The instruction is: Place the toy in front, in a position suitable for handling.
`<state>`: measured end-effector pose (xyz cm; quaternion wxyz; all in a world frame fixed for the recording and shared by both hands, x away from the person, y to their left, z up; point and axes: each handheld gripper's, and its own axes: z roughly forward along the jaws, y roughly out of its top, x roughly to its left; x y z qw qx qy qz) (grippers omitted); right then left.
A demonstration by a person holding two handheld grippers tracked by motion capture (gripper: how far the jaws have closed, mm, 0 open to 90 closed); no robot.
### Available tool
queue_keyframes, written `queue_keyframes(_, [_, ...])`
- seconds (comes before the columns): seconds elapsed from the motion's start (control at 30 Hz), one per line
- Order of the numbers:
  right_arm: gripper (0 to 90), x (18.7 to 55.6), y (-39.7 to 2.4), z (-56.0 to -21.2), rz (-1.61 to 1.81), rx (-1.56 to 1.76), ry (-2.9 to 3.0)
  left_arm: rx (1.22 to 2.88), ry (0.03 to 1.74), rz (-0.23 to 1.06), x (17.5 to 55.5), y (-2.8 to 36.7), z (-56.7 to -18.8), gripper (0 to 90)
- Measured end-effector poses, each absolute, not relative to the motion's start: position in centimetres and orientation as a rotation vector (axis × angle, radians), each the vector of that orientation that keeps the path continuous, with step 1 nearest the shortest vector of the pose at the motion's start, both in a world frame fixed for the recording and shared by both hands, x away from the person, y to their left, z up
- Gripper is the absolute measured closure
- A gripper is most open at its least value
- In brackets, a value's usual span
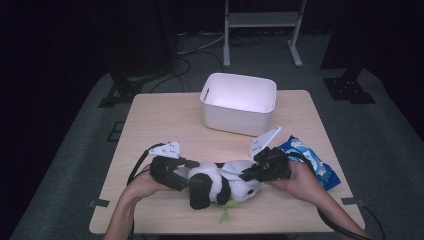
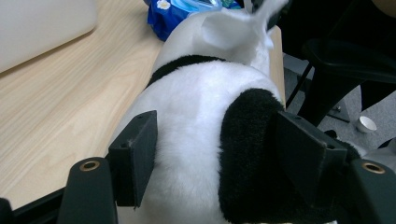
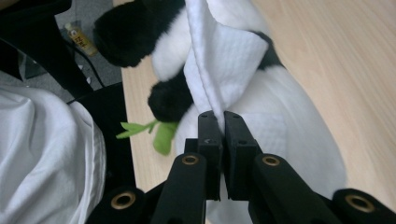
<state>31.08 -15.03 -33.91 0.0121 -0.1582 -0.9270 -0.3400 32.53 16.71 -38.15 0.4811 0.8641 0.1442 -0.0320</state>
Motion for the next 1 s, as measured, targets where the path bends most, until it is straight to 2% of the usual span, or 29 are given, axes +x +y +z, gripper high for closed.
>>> queue_keyframes(0.2, [85.9, 31.9, -16.7, -34.1, -1.082, -0.564, -2.878, 2.11, 0.352, -0.079, 32.6, 16.7, -38.1, 31.2])
queue_keyframes(0.33, [85.9, 32.9, -16.0, -34.0, -1.092, -0.568, -2.868, 2.104, 0.357, -0.084, 32.6, 16.7, -38.2, 31.2])
queue_keyframes(0.57, [85.9, 34.9, -12.6, -33.8, -1.088, -0.497, -2.858, 2.112, 0.342, -0.08, 32.5, 16.6, -38.0, 30.9])
queue_keyframes(1.0, [85.9, 34.2, -4.8, -32.6, -0.998, -0.247, -2.889, 2.109, 0.348, -0.07, 32.3, 16.5, -38.1, 28.7])
